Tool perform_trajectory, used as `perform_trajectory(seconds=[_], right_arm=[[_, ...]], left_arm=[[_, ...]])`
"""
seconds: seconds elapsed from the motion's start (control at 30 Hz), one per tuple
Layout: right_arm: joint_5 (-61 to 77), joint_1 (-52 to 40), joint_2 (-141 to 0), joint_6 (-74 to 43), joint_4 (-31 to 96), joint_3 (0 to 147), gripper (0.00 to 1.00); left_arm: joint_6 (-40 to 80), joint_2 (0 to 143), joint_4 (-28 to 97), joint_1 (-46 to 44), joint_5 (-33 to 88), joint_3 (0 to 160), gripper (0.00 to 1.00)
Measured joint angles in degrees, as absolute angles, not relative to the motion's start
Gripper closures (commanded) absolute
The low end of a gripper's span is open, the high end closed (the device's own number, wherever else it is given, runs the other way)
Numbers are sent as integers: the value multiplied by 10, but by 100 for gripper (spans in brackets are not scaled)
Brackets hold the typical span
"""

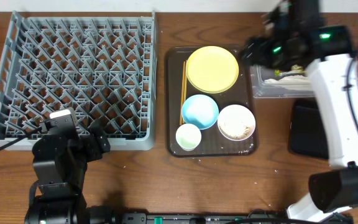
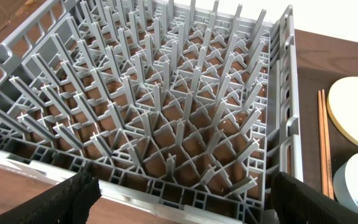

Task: Sort waste into correct bins and load items into the dishwasher
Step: 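Move right gripper to pink rice bowl and grasp its rim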

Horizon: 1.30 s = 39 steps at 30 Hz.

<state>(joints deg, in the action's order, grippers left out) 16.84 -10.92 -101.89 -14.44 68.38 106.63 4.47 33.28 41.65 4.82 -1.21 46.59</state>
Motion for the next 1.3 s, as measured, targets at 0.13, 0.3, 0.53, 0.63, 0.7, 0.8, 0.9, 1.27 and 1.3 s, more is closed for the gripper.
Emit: perform_trajectory(seconds=[0.13, 0.3, 0.53, 0.63, 0.7, 0.8, 0.9, 1.27, 1.3], right_arm=[[154, -185, -1033, -102, 722, 1007, 28], [105, -255, -1051, -74, 695, 885, 37], [57, -288, -1055, -50, 617, 787, 45], [48, -296, -1055, -32, 584, 755, 52], [43, -300, -1055, -17, 562, 737, 57], [40, -305, -1055, -1, 544, 722, 71], [38, -309, -1055, 10, 530, 715, 80], [29, -310, -1048, 20, 502, 687, 99], [28, -310, -1047, 20, 502, 687, 99]], left_arm=[[45, 333, 416, 48, -12, 466, 9], [45, 333, 416, 48, -12, 466, 9], [45, 333, 416, 48, -12, 466, 9], [45, 333, 416, 48, -12, 466, 9], [45, 333, 416, 48, -12, 466, 9], [45, 333, 416, 48, -12, 466, 9], [45, 333, 416, 48, -12, 466, 9], [45, 333, 416, 48, -12, 466, 9], [45, 333, 416, 48, -12, 466, 9]])
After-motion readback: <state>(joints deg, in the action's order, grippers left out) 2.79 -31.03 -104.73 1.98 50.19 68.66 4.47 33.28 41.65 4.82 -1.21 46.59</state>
